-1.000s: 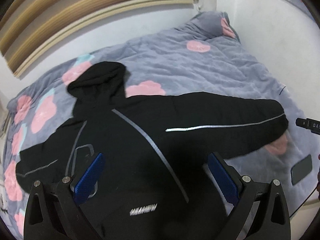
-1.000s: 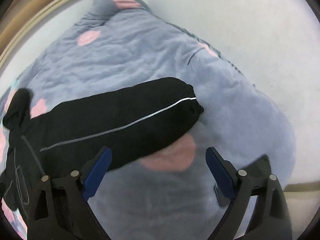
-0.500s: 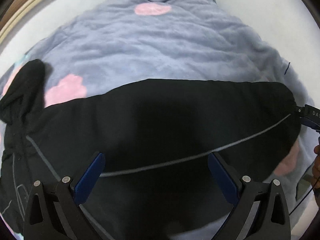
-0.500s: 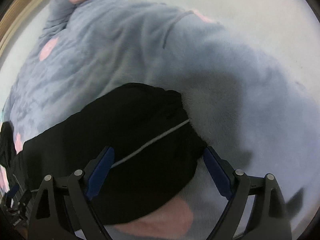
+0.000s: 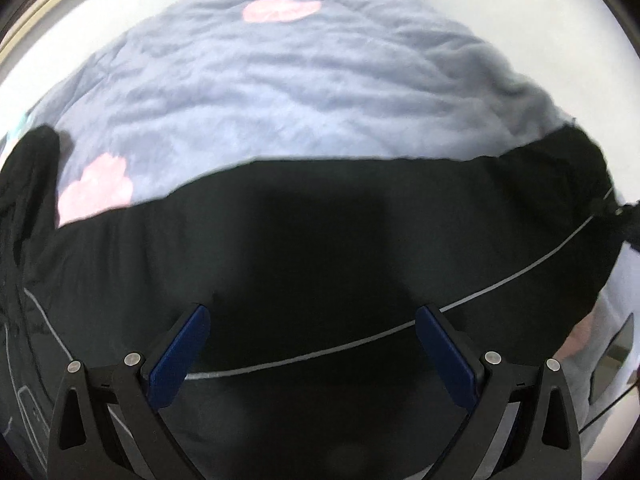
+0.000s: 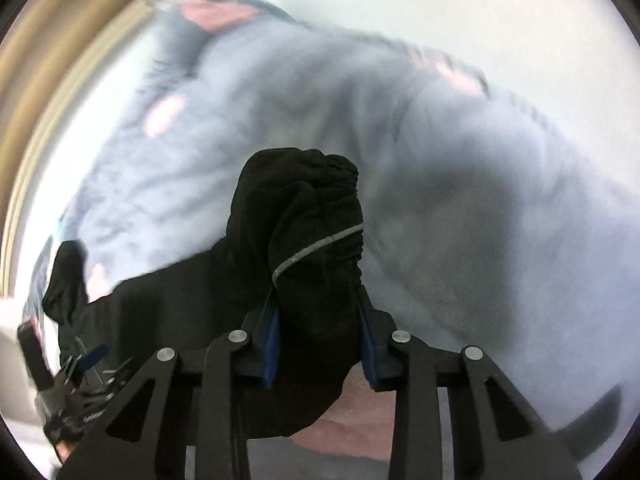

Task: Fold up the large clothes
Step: 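Carry the held sleeve across the jacket chest and open the right gripper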

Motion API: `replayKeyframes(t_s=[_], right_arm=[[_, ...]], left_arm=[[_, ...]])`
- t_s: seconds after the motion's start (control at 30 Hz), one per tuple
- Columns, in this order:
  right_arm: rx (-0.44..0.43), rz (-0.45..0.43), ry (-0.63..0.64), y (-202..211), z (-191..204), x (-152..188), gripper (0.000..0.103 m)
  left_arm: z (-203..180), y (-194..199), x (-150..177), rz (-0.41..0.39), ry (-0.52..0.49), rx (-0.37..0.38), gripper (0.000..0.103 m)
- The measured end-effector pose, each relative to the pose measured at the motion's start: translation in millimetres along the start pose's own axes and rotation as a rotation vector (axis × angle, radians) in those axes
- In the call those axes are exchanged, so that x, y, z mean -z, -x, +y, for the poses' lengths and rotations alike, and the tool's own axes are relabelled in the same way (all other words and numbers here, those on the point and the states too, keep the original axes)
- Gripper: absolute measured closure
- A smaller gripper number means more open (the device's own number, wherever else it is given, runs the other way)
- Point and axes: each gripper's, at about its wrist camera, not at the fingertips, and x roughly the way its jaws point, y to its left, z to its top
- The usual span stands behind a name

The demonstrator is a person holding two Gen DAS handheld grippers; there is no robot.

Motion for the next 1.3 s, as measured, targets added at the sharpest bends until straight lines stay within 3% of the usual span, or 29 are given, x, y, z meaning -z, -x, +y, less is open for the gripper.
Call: replayKeyframes(t_s=[0.1, 0.2, 0.23, 0.37, 0.47, 0.6, 0.73, 0.87, 0.97, 1.07, 1.17, 1.3], right_arm=[[0.066, -0.014, 0.040, 4, 7, 2, 0.067], [0.104, 0.068, -0.011, -29, -6, 7, 0.067], [0.131, 0.102, -0.020, -43, -9, 10, 0.067], [0.213, 0.177, -0.024, -75, -12, 20, 0.067], [0.251, 0.158, 0.010, -58, 4, 15, 0.067], [0.239, 0.082, 0.100, -14, 39, 15, 0.068], [0.160, 0.029, 0.187, 22, 100, 21, 0.068], [0.060, 0.020, 0.307, 34, 178, 41, 0.068], [-0.032, 0.035, 0.417, 36, 247, 60, 0.068], [-0.115, 0.052, 0.534, 38, 317, 89, 0.068], [-0.169, 0.074, 0.619, 34, 373, 120, 0.068], [-0.231, 0.117, 0.739, 10, 437, 164, 0.068]], left_arm=[[-4, -9, -1, 0.028, -0.019, -0.004, 0.001], [2, -54, 5, 0.184, 0.028, 0.013, 0.001], [5, -64, 8, 0.204, 0.039, 0.021, 0.000], [9, -69, 8, 0.210, 0.013, 0.053, 0.000], [17, -50, 10, 0.188, 0.018, 0.069, 0.001], [50, 5, 27, 0.095, 0.112, 0.121, 0.001], [91, 63, 56, -0.001, 0.184, 0.076, 0.001], [127, 103, 85, -0.054, 0.234, -0.038, 0.001], [153, 121, 108, -0.062, 0.285, -0.065, 0.001], [189, 135, 129, -0.024, 0.359, -0.068, 0.001], [223, 159, 157, -0.077, 0.438, -0.139, 0.001], [272, 180, 194, -0.144, 0.540, -0.158, 0.001]])
